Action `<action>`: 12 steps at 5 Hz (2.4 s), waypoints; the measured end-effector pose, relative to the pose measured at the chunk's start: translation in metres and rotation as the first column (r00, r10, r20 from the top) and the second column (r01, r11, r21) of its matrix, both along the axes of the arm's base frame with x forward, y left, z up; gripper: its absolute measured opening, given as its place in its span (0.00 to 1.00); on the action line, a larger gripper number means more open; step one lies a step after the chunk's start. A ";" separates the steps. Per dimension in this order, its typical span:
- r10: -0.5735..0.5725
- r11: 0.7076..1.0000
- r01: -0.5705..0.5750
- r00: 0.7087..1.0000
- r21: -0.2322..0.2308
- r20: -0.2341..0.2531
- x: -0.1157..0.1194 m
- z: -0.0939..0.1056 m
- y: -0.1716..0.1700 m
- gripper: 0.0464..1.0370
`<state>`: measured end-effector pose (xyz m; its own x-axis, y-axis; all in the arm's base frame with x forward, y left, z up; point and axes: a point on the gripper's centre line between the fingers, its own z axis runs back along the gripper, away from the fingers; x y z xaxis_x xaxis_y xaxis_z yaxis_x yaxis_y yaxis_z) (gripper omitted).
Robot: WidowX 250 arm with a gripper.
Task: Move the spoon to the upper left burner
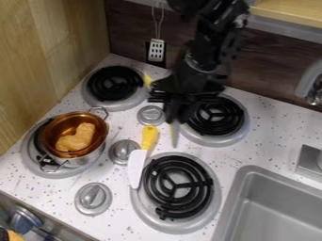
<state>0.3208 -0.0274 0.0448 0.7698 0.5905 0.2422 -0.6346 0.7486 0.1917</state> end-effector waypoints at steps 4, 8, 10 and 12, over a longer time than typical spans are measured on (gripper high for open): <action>-0.123 0.992 0.115 0.980 0.060 0.156 0.046 -0.032 0.067 0.18; -0.248 0.968 0.240 0.959 0.071 0.136 0.070 -0.064 0.113 0.18; -0.299 0.954 0.291 0.942 0.072 0.151 0.079 -0.067 0.121 0.26; -0.325 0.945 0.317 0.936 0.079 0.136 0.079 -0.067 0.123 0.86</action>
